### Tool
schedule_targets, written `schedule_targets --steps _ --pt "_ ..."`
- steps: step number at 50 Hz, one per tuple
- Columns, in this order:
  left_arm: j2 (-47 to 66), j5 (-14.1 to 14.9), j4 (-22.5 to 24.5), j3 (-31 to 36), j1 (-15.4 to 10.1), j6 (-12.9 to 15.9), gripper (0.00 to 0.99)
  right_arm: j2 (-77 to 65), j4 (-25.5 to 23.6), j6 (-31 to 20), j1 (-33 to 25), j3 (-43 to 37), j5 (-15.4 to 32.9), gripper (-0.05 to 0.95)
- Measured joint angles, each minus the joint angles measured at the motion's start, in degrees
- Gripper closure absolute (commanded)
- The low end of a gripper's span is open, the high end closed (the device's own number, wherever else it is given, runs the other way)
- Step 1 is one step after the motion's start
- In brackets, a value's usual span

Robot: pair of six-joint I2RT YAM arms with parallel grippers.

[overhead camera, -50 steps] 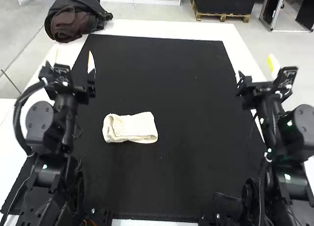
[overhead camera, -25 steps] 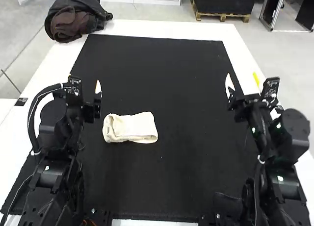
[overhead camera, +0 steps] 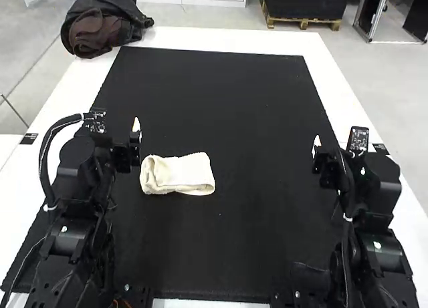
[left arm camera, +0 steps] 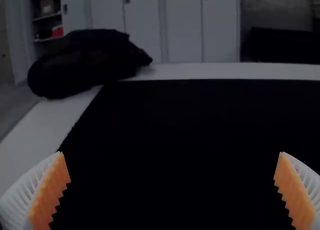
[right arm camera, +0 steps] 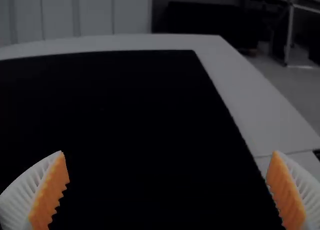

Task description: Fold the towel.

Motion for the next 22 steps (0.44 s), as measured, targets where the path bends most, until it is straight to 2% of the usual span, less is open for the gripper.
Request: schedule_targets --steps 22 --pt "0.00 0.00 -0.07 0.00 0.00 -0.35 0.034 0.00 -0.57 -0.20 0.00 0.00 -1.29 -0.01"
